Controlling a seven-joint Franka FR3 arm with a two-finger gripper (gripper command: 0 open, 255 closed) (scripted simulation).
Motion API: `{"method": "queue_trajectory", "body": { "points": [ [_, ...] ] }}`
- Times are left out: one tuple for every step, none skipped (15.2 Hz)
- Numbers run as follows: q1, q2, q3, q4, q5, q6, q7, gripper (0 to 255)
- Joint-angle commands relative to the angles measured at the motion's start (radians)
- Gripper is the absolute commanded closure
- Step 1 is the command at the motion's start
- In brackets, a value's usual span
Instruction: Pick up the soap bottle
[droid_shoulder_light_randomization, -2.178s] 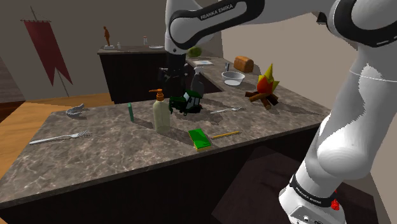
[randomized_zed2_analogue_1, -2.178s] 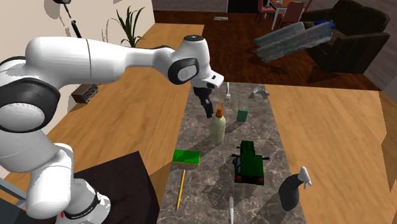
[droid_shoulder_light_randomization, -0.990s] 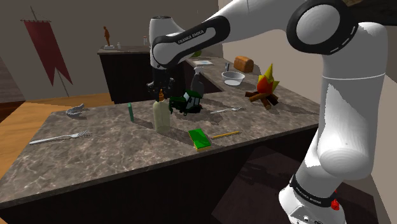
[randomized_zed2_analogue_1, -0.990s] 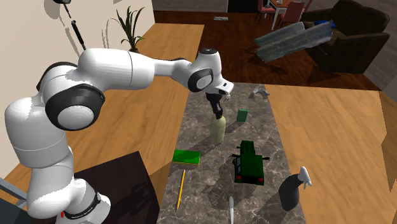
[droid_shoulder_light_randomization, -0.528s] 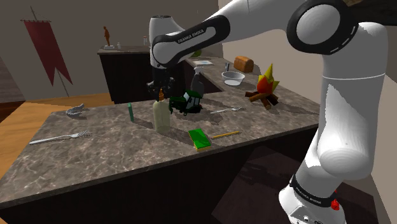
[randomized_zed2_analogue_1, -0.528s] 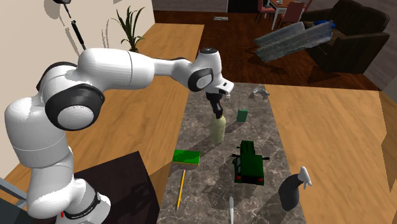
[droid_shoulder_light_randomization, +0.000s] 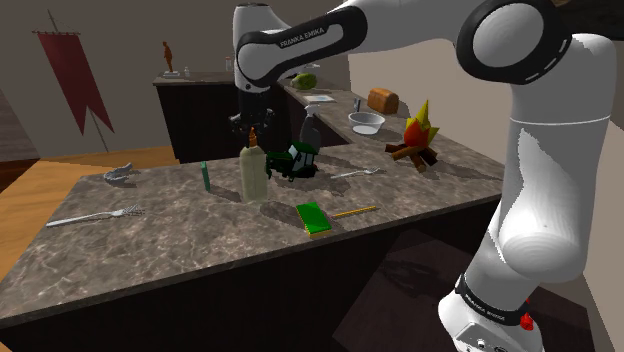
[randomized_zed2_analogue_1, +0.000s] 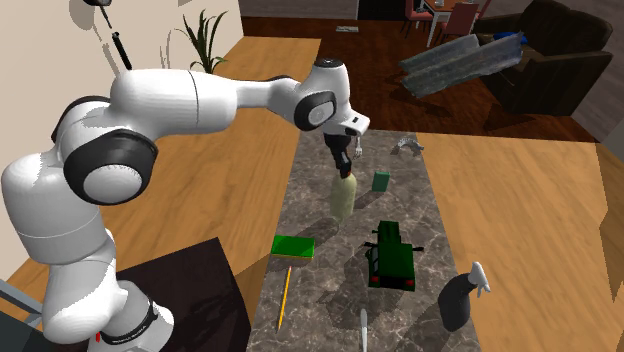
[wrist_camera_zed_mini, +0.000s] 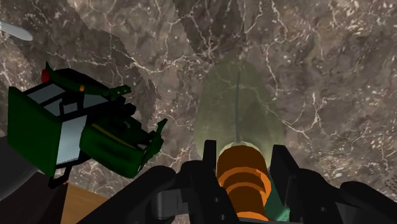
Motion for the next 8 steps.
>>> {"method": "queue_trajectory", "body": {
  "points": [
    [0.001,-0.004,0.001,0.023,0.002,-0.026,-0.002,255],
    [0.001,-0.005,0.001,0.034,0.002,-0.039,-0.003,255],
    [0.001,-0.007,0.001,0.045,0.003,-0.052,-0.004,255],
    [0.002,-0.008,0.002,0.057,0.004,-0.064,-0.005,255],
    [0.002,-0.009,0.002,0.069,0.005,-0.077,-0.006,255],
    [0.002,-0.010,0.002,0.081,0.005,-0.090,-0.008,255],
    [0.002,-0.010,0.002,0.083,0.005,-0.092,-0.008,255],
    [0.002,-0.010,0.002,0.083,0.005,-0.092,-0.008,255]
  ]
}}
